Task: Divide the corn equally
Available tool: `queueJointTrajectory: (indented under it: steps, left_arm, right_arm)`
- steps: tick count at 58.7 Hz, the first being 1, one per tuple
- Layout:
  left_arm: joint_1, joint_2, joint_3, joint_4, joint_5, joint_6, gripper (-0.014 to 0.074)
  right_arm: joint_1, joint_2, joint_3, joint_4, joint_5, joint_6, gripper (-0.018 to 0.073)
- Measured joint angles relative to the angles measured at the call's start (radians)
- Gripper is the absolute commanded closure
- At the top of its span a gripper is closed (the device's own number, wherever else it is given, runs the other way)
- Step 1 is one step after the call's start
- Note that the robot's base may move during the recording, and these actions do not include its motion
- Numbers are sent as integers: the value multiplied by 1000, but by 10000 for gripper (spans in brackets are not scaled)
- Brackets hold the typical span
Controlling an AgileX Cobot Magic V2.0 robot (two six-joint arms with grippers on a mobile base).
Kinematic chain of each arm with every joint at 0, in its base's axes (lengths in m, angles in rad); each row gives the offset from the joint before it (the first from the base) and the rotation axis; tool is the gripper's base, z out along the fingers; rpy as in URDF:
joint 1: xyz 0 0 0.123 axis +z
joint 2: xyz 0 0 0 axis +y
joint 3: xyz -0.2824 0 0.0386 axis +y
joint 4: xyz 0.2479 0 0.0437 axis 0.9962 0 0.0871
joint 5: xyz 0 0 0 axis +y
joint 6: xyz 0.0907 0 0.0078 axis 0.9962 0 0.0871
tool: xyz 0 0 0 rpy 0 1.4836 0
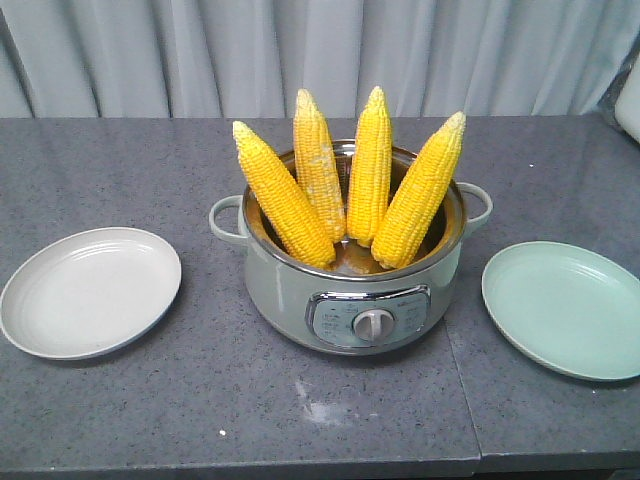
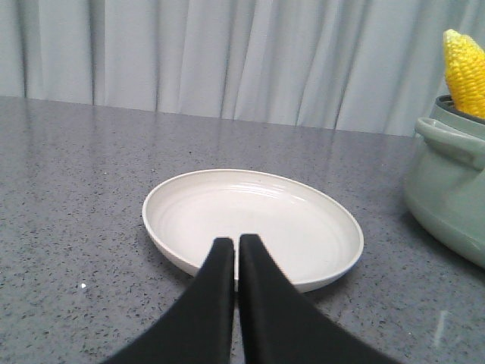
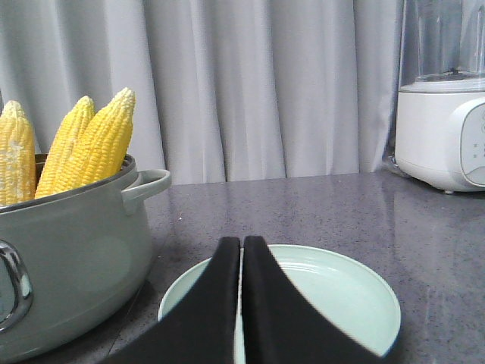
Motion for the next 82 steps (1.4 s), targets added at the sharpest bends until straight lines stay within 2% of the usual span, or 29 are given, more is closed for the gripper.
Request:
queueJointTrajectory:
  steps: [82]
  left_arm:
    - [0,0,0,0,0,0,603]
  right_arm:
    - [0,0,0,0,0,0,561]
